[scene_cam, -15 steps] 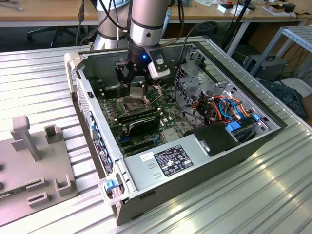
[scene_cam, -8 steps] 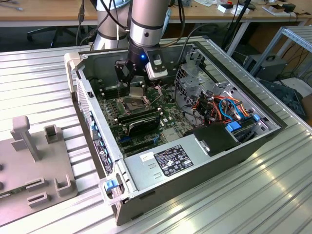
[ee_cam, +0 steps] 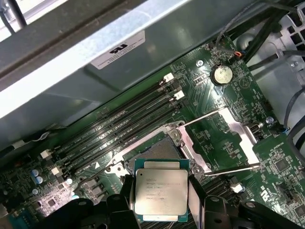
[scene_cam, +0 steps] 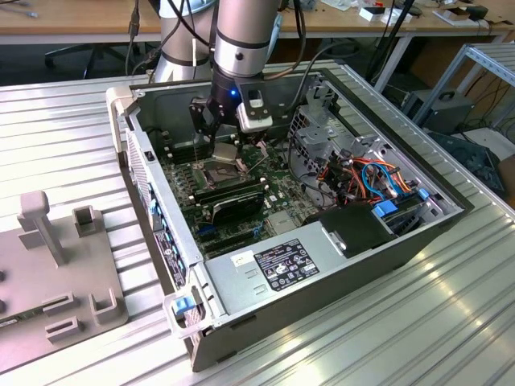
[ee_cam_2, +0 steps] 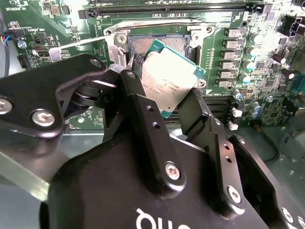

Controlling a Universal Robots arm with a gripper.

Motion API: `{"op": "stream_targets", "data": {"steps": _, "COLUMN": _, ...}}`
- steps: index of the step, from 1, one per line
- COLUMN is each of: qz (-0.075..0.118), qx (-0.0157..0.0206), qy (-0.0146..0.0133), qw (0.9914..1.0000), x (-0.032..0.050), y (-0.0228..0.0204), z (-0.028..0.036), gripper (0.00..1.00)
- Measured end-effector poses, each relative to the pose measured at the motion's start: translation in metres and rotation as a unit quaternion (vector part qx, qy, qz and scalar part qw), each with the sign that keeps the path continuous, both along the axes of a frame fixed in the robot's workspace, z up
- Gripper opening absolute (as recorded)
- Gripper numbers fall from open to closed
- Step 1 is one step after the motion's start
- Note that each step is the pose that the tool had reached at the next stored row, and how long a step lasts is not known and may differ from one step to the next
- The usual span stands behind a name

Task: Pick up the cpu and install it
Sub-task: 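Place the cpu into insertion slot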

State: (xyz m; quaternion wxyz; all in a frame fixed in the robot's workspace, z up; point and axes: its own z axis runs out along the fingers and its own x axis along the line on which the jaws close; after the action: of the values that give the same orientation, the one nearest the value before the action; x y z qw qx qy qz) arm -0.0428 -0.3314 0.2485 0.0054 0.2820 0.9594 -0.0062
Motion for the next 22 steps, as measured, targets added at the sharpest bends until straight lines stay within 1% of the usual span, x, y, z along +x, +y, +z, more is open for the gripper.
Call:
{"op": "stream_targets", "data": {"steps": 11, "qz": -0.027, "qx": 0.0, "qy": 0.0, "qw": 0.99964, "x": 0.0, "y": 0.0, "z": 0.0, "gripper": 0.55}}
{"op": "stream_targets", "data": {"steps": 16, "qz": -0.043, "qx": -0.0002, "qy": 0.0, "qw": 0.99908, "x": 0.0, "y": 0.0, "z": 0.0, "gripper": 0.55}}
{"op": "stream_targets", "data": {"steps": 20, "qz": -0.064, "qx": -0.0002, "qy": 0.0, "qw": 0.99793, "x": 0.0, "y": 0.0, "z": -0.0001, "gripper": 0.55}}
{"op": "stream_targets", "data": {"steps": 21, "qz": -0.07, "qx": -0.0002, "qy": 0.0, "qw": 0.99753, "x": 0.0, "y": 0.0, "z": -0.0001, "gripper": 0.55}}
{"op": "stream_targets", "data": {"steps": 22, "qz": -0.078, "qx": -0.0002, "qy": 0.0, "qw": 0.99694, "x": 0.0, "y": 0.0, "z": -0.0002, "gripper": 0.55}}
